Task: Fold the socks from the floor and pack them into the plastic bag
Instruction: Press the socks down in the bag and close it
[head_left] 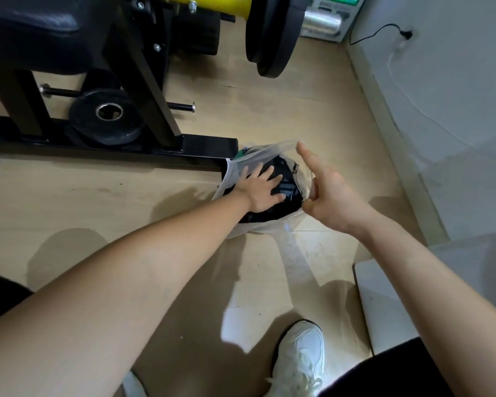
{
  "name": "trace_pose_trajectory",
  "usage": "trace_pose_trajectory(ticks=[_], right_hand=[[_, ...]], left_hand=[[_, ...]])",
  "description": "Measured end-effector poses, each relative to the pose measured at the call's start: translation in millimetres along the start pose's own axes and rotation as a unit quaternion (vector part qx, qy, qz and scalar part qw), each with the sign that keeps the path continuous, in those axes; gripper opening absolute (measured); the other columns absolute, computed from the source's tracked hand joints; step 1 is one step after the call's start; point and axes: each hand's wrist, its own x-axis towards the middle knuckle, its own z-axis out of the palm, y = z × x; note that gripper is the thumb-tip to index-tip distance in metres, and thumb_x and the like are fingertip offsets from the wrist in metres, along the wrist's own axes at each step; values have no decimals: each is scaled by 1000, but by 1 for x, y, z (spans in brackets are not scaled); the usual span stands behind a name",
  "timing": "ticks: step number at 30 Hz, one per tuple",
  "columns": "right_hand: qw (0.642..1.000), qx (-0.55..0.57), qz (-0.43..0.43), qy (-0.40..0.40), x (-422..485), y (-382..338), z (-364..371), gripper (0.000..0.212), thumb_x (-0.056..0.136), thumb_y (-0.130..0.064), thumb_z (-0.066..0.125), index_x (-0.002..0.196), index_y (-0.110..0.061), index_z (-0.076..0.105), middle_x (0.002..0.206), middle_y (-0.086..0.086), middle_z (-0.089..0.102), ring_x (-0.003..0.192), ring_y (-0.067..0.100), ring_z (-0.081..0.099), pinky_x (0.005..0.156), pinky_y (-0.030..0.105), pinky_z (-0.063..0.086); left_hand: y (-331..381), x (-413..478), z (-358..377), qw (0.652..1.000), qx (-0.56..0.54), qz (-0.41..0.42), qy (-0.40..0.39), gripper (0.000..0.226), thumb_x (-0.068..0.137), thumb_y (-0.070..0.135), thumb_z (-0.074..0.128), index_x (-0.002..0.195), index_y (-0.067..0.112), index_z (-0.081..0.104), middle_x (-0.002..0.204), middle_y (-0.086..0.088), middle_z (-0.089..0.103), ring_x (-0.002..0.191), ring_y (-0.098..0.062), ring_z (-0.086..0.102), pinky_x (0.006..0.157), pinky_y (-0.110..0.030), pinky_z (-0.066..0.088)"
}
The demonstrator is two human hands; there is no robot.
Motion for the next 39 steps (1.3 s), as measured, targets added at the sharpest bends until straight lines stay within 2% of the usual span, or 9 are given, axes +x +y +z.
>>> trace_pose_trajectory(ticks=[4, 7, 10, 14, 19, 23, 29, 34, 39], right_hand=[[1000, -4, -19, 5, -2, 0, 3, 100, 78, 5, 63, 158, -28, 13, 147, -7, 45, 100, 6, 38, 94, 20, 37], [999, -22, -34, 17, -5, -1, 3, 96, 77, 8, 61, 158, -24, 19, 156, -4, 36, 97, 9, 38, 91, 21, 37], [998, -22, -39, 33, -11, -3, 5, 89, 79, 11, 58, 156, -23, 27, 145, 0, 45, 92, 12, 44, 84, 22, 39], [997, -5, -36, 70, -18, -1, 7, 78, 82, 11, 56, 150, -24, 40, 133, 1, 50, 88, 12, 50, 79, 23, 40], [994, 49, -17, 91, -30, 1, 13, 72, 84, 7, 61, 147, -23, 44, 126, 4, 53, 94, 28, 65, 83, 32, 49], [987, 110, -24, 115, -50, -1, 13, 63, 87, 6, 59, 141, -24, 51, 125, -1, 54, 86, 20, 66, 77, 19, 53], [988, 91, -5, 124, -76, 3, 20, 38, 74, -3, 75, 105, -24, 64, 92, -6, 63, 75, 13, 59, 74, 33, 55], [972, 154, -30, 177, -79, -21, 9, 13, 84, -9, 74, 93, -18, 72, 85, -12, 68, 74, 2, 63, 63, 11, 45], [949, 215, -43, 227, -79, -39, -8, 7, 86, -15, 75, 79, -14, 75, 72, -9, 71, 64, 1, 60, 65, 15, 46]], left_hand=[[14, -35, -5, 994, -112, 4, -10, 67, 103, 61, 27, 161, 29, 18, 170, -2, 6, 157, -26, -7, 125, -50, -3], [24, -69, -12, 969, -245, 15, 22, 56, 105, 51, 41, 153, 24, 41, 162, -2, 36, 153, -25, 23, 123, -42, 19], [22, -104, -19, 933, -354, 33, 51, 37, 99, 52, 52, 128, 34, 66, 132, 13, 66, 126, -10, 57, 111, -38, 42], [23, -135, -24, 947, -311, 77, 21, 25, 87, 43, 67, 110, 35, 73, 103, 16, 74, 102, -5, 66, 95, -36, 53], [34, -147, -10, 984, -121, 70, 109, 11, 88, 28, 66, 97, 31, 71, 95, 12, 73, 96, -16, 67, 80, -41, 56], [31, -154, -8, 968, -170, 58, 172, 8, 95, 27, 64, 93, 27, 72, 94, 10, 74, 93, -17, 67, 80, -36, 52], [40, -165, -40, 935, -228, 85, 258, 6, 95, 22, 65, 91, 21, 70, 84, 14, 67, 85, -11, 62, 78, -36, 50], [64, -183, -93, 925, -218, 129, 283, 7, 94, 21, 66, 91, 20, 72, 84, 10, 71, 80, -10, 63, 81, -36, 52], [71, -200, -133, 926, -199, 147, 285, 8, 93, 28, 70, 93, 21, 74, 83, 10, 73, 77, -5, 65, 79, -34, 54]])
